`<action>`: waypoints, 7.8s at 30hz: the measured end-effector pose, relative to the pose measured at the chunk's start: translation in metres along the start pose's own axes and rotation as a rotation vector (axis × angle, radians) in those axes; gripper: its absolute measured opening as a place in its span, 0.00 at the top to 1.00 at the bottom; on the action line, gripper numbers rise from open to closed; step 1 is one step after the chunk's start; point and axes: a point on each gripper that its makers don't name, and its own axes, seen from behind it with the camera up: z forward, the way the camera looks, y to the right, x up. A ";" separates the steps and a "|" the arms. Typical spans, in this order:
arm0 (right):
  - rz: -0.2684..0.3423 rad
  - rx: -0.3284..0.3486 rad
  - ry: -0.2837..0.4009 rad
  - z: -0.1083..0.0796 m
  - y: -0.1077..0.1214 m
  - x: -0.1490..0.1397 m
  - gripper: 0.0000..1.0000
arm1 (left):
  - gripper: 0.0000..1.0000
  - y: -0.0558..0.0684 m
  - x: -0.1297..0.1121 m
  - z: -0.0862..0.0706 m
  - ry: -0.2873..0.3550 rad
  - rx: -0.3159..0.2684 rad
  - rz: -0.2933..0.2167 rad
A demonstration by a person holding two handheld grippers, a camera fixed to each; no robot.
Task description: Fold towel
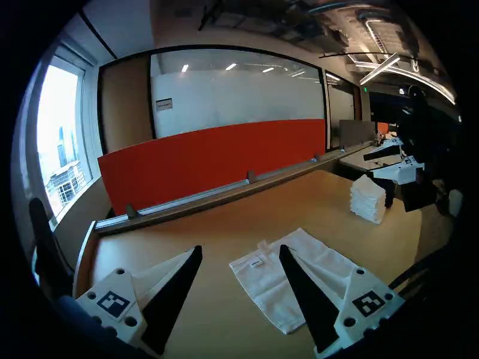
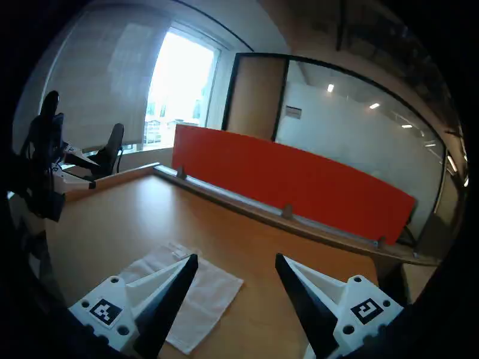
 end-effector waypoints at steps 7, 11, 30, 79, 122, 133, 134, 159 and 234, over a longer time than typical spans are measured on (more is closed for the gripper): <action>0.004 0.035 -0.046 0.007 -0.011 -0.023 0.00 | 0.04 0.011 -0.026 0.009 -0.036 -0.025 -0.003; 0.002 0.054 -0.076 0.012 -0.016 -0.041 0.00 | 0.04 0.017 -0.039 0.014 -0.055 -0.043 -0.001; -0.014 0.130 -0.191 0.036 -0.046 -0.131 0.00 | 0.04 0.046 -0.117 0.046 -0.175 -0.109 0.028; -0.055 0.316 -0.475 0.027 -0.106 -0.287 0.00 | 0.04 0.112 -0.268 0.067 -0.450 -0.318 0.118; -0.007 0.363 -0.485 0.027 -0.122 -0.290 0.78 | 0.78 0.114 -0.275 0.070 -0.508 -0.262 0.074; 0.009 0.358 -0.468 0.031 -0.124 -0.280 0.87 | 0.84 0.113 -0.273 0.071 -0.515 -0.232 0.019; 0.009 0.357 -0.466 0.031 -0.124 -0.279 0.87 | 0.84 0.113 -0.273 0.071 -0.516 -0.231 0.016; -0.003 0.326 -0.360 0.030 -0.100 -0.213 0.88 | 0.85 0.103 -0.199 0.066 -0.437 -0.180 -0.064; -0.006 0.334 -0.320 0.040 -0.058 -0.148 0.88 | 0.85 0.105 -0.143 0.069 -0.514 -0.144 -0.364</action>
